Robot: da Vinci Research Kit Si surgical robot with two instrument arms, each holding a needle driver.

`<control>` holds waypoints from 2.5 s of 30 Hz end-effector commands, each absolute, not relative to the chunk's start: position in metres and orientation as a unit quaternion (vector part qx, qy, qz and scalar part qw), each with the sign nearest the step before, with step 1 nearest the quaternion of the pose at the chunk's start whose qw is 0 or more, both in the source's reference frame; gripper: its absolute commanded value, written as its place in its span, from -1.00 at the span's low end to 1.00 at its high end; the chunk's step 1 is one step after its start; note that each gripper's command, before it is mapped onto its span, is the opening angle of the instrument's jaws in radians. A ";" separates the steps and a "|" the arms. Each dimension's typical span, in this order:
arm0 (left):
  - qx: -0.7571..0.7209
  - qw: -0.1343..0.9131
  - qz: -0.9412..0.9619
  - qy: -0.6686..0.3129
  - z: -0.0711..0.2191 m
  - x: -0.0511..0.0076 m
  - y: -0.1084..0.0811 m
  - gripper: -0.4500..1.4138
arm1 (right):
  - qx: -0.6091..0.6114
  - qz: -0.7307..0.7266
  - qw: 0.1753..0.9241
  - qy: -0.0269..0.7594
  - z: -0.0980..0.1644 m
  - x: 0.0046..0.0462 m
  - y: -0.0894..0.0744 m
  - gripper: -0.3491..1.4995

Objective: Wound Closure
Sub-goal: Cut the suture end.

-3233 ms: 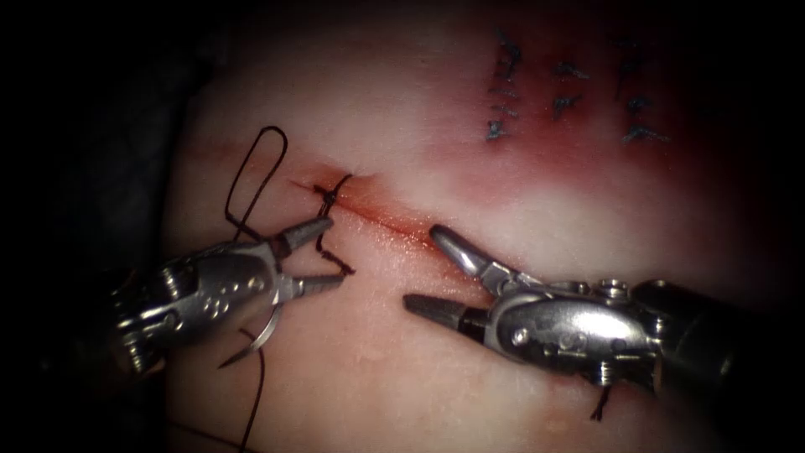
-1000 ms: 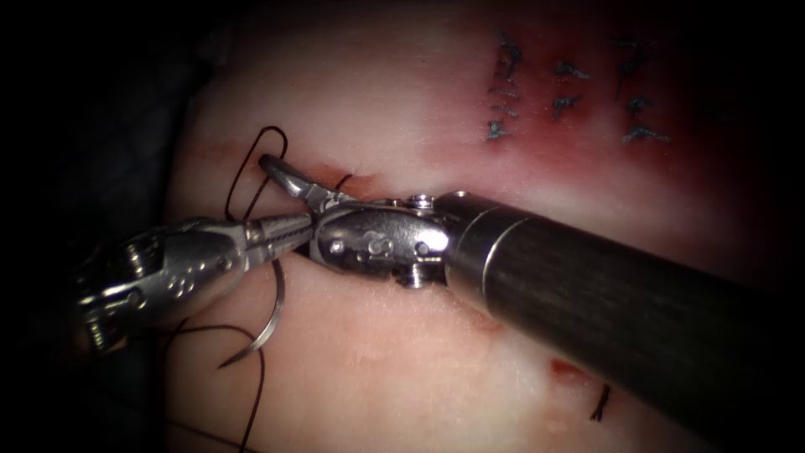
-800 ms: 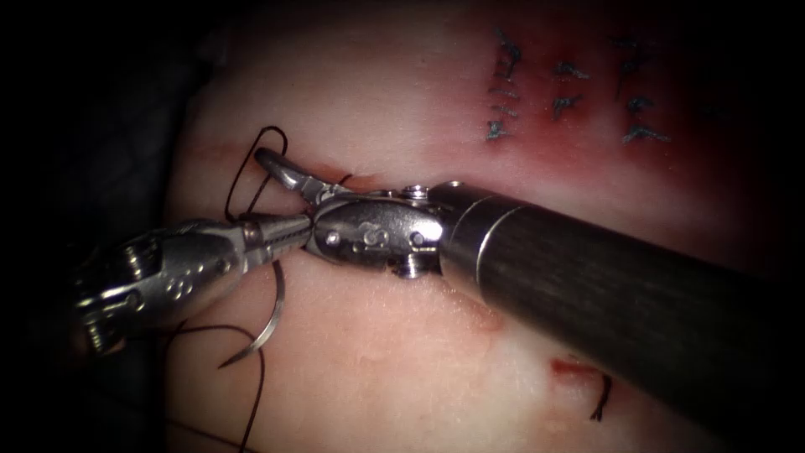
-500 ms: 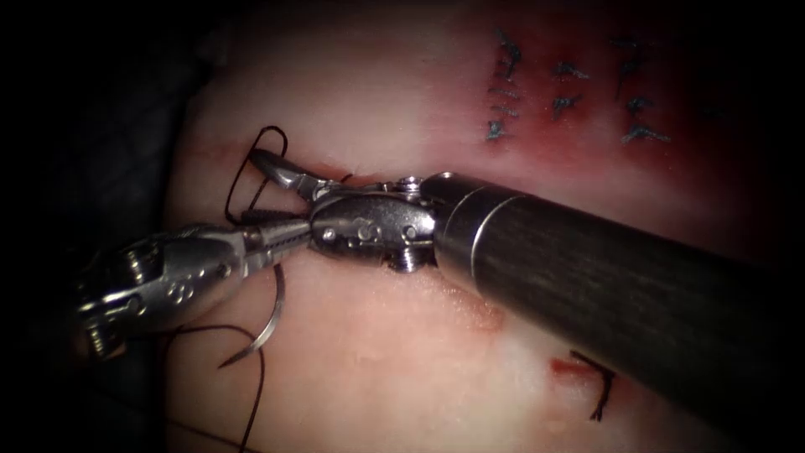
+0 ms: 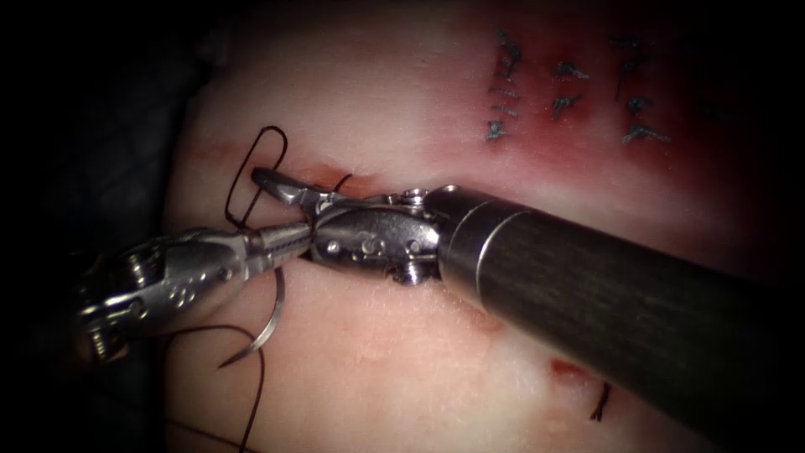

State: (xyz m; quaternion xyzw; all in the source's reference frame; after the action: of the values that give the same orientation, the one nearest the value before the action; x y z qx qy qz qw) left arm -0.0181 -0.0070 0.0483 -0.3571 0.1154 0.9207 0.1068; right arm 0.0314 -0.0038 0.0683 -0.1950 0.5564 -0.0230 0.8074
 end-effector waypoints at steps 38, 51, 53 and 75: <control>-0.357 0.090 0.922 0.118 0.051 -0.0173 0.004 -0.89 | -0.227 0.014 0.813 0.535 0.065 0.0199 -0.009 0.98; -0.358 0.137 0.920 0.085 0.062 -0.0232 0.010 -0.89 | -0.226 0.029 0.822 0.522 0.065 0.0182 -0.010 0.98; -0.355 0.145 0.920 0.079 0.063 -0.0236 0.011 -0.89 | -0.226 0.028 0.822 0.521 0.065 0.0182 -0.010 0.98; -0.239 0.206 0.949 -0.027 0.067 -0.0189 0.010 0.21 | -0.224 0.037 0.826 0.516 0.064 0.0175 -0.010 0.98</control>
State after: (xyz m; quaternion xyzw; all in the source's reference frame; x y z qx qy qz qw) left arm -0.0179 0.0087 0.0664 -0.2358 -0.0297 0.9495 0.2049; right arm 0.0170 -0.0105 0.0640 -0.2232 0.5154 0.0376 0.8265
